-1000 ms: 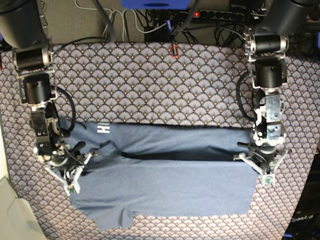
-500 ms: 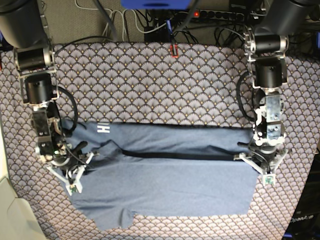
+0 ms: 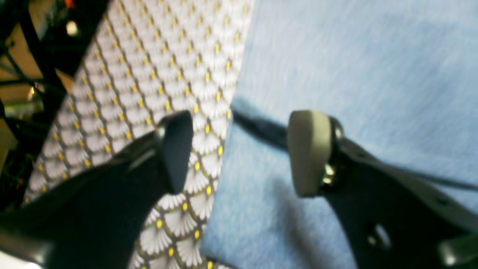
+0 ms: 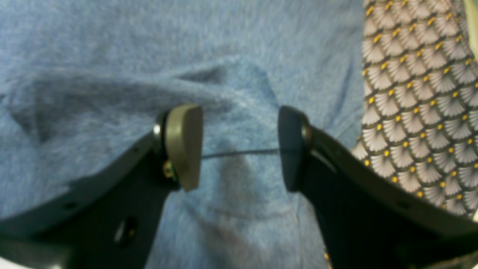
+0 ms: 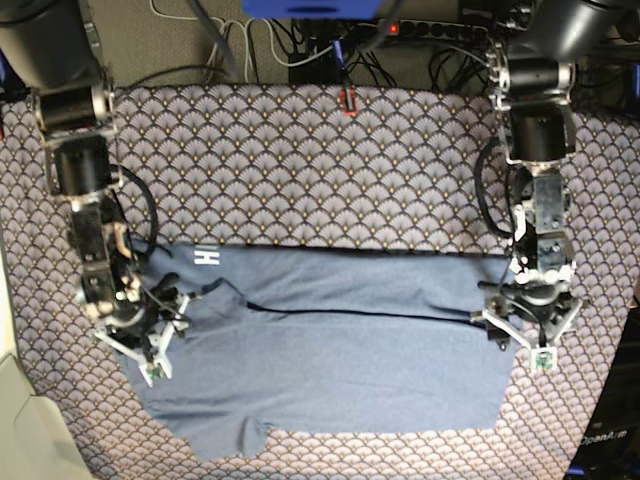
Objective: Fold the T-shirt properly
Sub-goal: 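Release the fold and pull both grippers back toward the collar edge, then drag the folded edge back with both grippers, flattening the shirt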
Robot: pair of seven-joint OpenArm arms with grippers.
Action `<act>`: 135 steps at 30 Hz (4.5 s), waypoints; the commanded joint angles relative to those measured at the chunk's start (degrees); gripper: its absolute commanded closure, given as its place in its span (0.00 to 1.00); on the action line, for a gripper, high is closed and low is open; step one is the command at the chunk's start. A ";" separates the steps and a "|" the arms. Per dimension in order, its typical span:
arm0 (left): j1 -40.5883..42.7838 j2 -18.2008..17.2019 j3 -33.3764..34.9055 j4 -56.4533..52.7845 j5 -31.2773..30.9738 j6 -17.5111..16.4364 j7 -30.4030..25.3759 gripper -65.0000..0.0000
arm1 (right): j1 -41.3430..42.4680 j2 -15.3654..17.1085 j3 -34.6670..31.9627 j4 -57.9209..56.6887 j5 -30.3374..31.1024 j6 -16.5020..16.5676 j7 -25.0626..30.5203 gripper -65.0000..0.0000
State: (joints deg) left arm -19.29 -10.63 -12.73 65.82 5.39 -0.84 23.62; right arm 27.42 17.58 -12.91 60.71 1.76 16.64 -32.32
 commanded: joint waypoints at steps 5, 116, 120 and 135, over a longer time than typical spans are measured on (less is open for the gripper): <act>6.15 -0.05 -2.35 6.13 0.02 0.53 -1.33 0.35 | -7.24 2.50 4.51 13.27 0.13 -0.25 -1.49 0.48; 26.28 2.06 -8.15 11.32 -2.44 0.18 -9.86 1.00 | -40.91 -0.84 33.08 36.48 0.31 17.69 -3.07 1.00; 29.71 2.06 -8.24 14.84 -2.44 0.18 -9.86 1.00 | -44.87 -2.07 33.08 38.68 0.75 17.69 -2.98 1.00; 41.13 -1.54 -8.50 24.68 -2.62 0.18 -9.86 1.00 | -57.00 -3.83 33.17 47.03 1.98 17.69 -2.89 1.00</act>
State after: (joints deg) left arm 21.96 -11.53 -20.84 89.34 2.52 -1.30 15.00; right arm -29.41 13.17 19.86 106.61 3.44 34.54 -36.03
